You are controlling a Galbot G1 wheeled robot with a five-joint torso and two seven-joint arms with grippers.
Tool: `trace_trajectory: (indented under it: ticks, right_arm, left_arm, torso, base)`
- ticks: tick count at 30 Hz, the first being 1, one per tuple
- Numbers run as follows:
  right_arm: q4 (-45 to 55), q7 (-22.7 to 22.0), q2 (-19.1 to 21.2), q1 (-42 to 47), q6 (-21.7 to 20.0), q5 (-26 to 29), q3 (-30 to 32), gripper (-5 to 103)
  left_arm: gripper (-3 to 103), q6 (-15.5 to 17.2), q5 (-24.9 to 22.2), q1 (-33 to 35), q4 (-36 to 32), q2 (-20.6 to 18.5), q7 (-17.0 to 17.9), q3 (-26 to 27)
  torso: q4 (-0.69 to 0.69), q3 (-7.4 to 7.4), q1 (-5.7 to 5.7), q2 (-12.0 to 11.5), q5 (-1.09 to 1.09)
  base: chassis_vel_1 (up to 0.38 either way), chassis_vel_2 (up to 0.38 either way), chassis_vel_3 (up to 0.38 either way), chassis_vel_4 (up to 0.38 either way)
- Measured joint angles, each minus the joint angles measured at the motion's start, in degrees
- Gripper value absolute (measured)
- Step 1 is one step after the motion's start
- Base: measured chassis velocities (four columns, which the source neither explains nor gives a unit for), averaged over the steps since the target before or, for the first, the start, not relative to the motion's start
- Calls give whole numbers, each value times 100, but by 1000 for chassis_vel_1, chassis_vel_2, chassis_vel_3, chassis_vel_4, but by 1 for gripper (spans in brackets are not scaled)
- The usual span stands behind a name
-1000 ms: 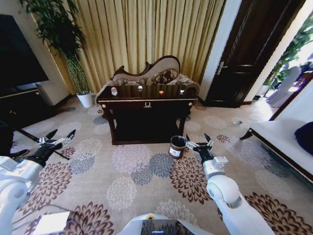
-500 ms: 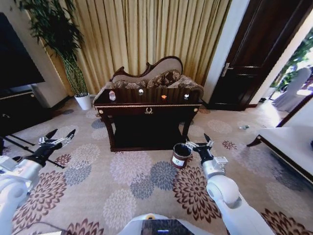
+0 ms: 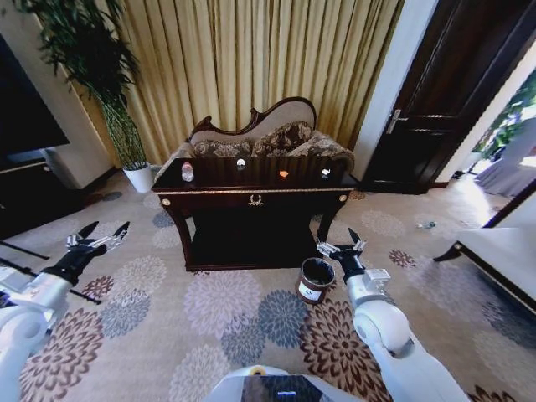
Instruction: Move to the front of the table and place the trash on the table into the trash bin.
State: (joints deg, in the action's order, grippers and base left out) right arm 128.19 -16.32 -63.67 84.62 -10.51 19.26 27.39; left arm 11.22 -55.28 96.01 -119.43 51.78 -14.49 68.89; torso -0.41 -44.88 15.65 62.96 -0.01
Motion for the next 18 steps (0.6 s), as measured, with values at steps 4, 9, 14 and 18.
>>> trace_trajectory:
  ticks: [4, 9, 14, 18]
  right_arm:
    - [73, -5, 15, 13, -9, 11, 5, 100]
    - [206, -29, 62, 17, -52, 91, 24, 100]
    - [385, -92, 107, 35, -153, 233, 30, 100]
    - [544, -147, 150, 41, -267, 347, 38, 100]
  left_arm:
    - [100, -1, -44, 39, -44, -7, -5, 59]
    - [100, 21, -153, 76, -112, -46, -2, 179]
    - [100, 144, -168, 135, -226, -47, 14, 294]
    - [100, 168, -171, 159, -284, -36, 23, 337]
  torso:
    - [1, 0, 0, 0, 1]
    - [0, 0, 0, 0, 0]
    - [1, 0, 0, 0, 1]
    - [1, 0, 0, 0, 0]
  base:
    - [-190, 183, 180, -187]
    - [-183, 185, 174, -189]
    - [-182, 181, 174, -184]
    - [-187, 193, 186, -175]
